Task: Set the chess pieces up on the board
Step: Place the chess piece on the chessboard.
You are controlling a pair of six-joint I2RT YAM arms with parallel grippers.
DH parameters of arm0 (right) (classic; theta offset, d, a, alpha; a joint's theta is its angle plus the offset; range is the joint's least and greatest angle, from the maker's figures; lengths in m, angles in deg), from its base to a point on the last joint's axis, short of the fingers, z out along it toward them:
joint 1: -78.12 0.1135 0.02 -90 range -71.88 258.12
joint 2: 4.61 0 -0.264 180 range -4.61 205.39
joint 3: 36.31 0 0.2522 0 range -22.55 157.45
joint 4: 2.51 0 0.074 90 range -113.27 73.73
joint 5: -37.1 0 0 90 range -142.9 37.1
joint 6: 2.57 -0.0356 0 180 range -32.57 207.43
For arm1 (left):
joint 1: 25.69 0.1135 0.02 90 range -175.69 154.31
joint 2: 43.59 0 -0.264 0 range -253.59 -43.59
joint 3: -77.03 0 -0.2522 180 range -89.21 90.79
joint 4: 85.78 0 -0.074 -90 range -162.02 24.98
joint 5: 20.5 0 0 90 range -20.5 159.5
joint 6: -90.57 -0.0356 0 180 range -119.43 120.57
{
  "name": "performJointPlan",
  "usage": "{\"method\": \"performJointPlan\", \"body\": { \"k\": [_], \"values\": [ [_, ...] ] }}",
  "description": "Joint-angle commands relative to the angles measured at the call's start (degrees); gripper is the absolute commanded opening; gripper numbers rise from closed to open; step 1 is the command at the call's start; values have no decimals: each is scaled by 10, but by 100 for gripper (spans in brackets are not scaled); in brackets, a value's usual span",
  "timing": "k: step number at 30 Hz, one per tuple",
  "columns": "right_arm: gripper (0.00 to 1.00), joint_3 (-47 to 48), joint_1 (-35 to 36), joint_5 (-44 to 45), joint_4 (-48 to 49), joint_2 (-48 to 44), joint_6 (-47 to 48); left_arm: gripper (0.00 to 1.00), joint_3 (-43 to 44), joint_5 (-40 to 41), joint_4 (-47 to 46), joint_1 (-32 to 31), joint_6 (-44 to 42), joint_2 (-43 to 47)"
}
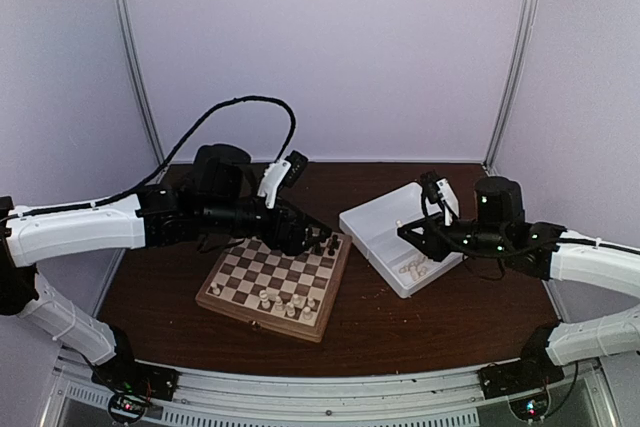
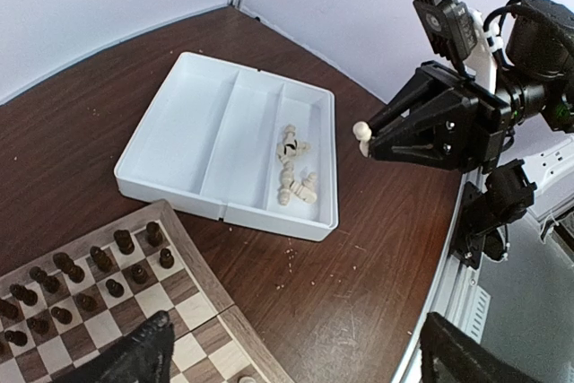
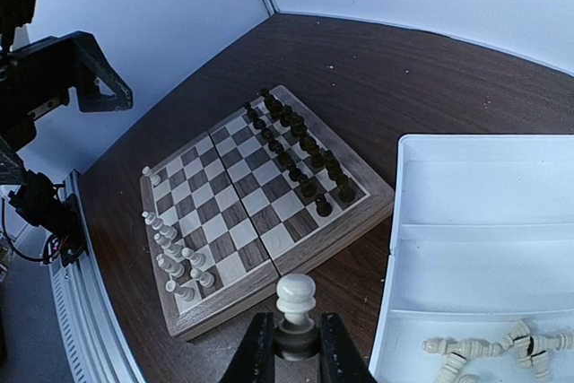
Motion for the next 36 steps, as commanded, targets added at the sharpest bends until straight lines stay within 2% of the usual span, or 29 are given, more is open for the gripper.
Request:
{"method": "performJointPlan", "body": {
  "k": [1,7,15,20,25,32,36],
  "values": [
    [15,-24,13,-43,63,-13,-8,98,-33,-21,-115,4,3,5],
    [15,-32,34,-60,75,-10,-5,97,-28,-46,-125,3,9,-13],
    [15,-35,53,-66,94,-4,-6,88,-36,-61,-167,3,45,-26],
    [14,-34,66,-81,108,1,-2,75,-38,-101,-220,3,75,-49],
    [14,-24,77,-92,106,10,5,69,-18,-137,-226,3,89,-79],
    [14,-14,92,-90,100,15,16,51,0,-166,-244,3,120,-114],
    [12,-9,96,-89,98,24,19,49,15,-185,-242,2,133,-134]
  ]
}}
